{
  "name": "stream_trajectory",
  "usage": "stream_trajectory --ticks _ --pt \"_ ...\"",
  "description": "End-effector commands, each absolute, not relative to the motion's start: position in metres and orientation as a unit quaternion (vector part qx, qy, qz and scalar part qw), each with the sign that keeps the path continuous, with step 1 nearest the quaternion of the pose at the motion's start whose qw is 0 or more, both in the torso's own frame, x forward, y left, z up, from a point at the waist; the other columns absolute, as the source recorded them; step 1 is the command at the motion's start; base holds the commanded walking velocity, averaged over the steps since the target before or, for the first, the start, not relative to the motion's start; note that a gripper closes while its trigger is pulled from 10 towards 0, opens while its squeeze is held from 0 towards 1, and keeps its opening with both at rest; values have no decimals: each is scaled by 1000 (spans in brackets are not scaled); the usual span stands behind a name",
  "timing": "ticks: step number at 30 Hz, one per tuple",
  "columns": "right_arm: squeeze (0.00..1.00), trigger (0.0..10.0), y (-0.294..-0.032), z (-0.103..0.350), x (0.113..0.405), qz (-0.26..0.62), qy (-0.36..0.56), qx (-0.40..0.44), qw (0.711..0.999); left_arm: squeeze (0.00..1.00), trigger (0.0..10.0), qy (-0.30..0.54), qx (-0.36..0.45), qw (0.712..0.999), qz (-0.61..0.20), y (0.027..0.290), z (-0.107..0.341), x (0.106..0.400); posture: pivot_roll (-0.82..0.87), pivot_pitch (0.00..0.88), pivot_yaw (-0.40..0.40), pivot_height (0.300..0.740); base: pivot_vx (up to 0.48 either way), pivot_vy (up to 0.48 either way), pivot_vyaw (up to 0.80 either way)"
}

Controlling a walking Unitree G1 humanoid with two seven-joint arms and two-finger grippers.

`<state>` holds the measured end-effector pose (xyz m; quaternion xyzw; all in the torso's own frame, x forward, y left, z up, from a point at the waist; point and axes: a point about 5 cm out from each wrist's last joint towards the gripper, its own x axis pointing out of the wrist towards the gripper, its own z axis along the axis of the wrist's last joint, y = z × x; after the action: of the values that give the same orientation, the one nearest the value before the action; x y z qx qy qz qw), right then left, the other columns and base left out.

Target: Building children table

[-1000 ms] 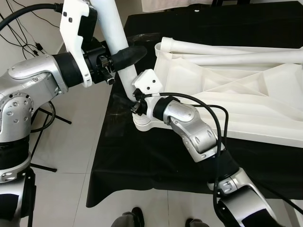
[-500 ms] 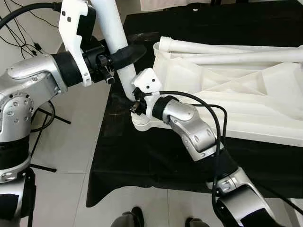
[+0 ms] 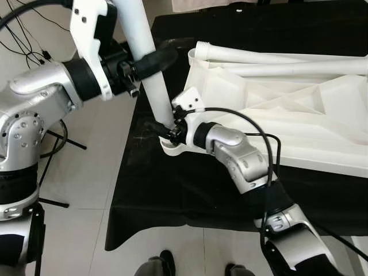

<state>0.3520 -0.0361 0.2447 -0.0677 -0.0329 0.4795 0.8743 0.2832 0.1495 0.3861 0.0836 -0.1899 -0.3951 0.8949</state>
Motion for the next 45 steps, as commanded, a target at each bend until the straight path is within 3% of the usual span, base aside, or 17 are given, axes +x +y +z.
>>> stream_trajectory --ticks 1,4,5,7,9,11,13,17,20,22,23,24,25,26,27,32,45 --pt "1000 10000 -28 253 349 523 -44 -57 849 0 10000 -205 73 892 -396 154 393 283 40 247 68 740 0 0 0" --pt "1000 10000 -28 255 350 525 -48 -61 847 0 10000 -205 73 891 -399 153 393 282 40 247 68 740 0 0 0" --pt "0 10000 -27 259 353 534 -55 -64 841 0 10000 -207 69 887 -406 153 394 282 45 257 65 740 0 0 0" --pt "0 10000 -26 264 355 544 -64 -69 834 0 10000 -209 63 883 -415 153 396 280 50 265 62 740 0 0 0" --pt "0 10000 -19 281 353 594 -98 -63 796 0 10000 -214 28 867 -449 150 400 277 58 277 58 740 0 0 0" --pt "0 10000 -17 285 351 609 -106 -57 784 0 10000 -214 16 862 -460 149 401 276 58 277 58 740 0 0 0" --pt "0 10000 -13 294 345 648 -113 -47 751 0 10000 -196 -4 833 -518 144 400 271 58 280 56 740 0 0 0" --pt "0 10000 -8 297 341 671 -112 -51 731 0 10000 -185 -29 785 -590 138 401 262 49 276 54 740 0 0 0" --pt "0 10000 -3 291 334 705 -92 -73 700 0 10000 -168 -39 740 -650 132 405 254 43 270 56 740 0 0 0" --pt "0 10000 -3 291 334 705 -92 -73 700 0 10000 -168 -39 740 -650 132 405 254 43 270 56 740 0 0 0" --pt "0 7608 -3 288 332 718 -80 -86 687 0 10000 -164 -27 735 -657 131 406 253 40 267 55 740 0 0 0" --pt "0 7608 -3 288 332 718 -80 -86 687 0 10000 -164 -27 735 -657 131 406 253 40 267 55 740 0 0 0" --pt "0 1961 -4 282 331 727 -55 -100 677 0 10000 -161 -11 732 -662 129 407 253 34 263 55 740 0 0 0" --pt "0 1961 -4 282 331 727 -55 -100 677 0 10000 -161 -11 732 -662 129 407 253 34 263 55 740 0 0 0" --pt "0 0 -5 277 329 734 -33 -111 669 0 10000 -158 4 730 -665 128 408 253 31 261 55 740 0 0 0" --pt "0 0 -9 267 331 716 43 -93 690 0 10000 -165 51 723 -669 124 411 254 13 251 57 740 0 0 0" --pt "0 0 -8 272 330 695 24 -32 718 0 10000 -188 64 717 -668 120 413 256 11 234 64 740 0 0 0"
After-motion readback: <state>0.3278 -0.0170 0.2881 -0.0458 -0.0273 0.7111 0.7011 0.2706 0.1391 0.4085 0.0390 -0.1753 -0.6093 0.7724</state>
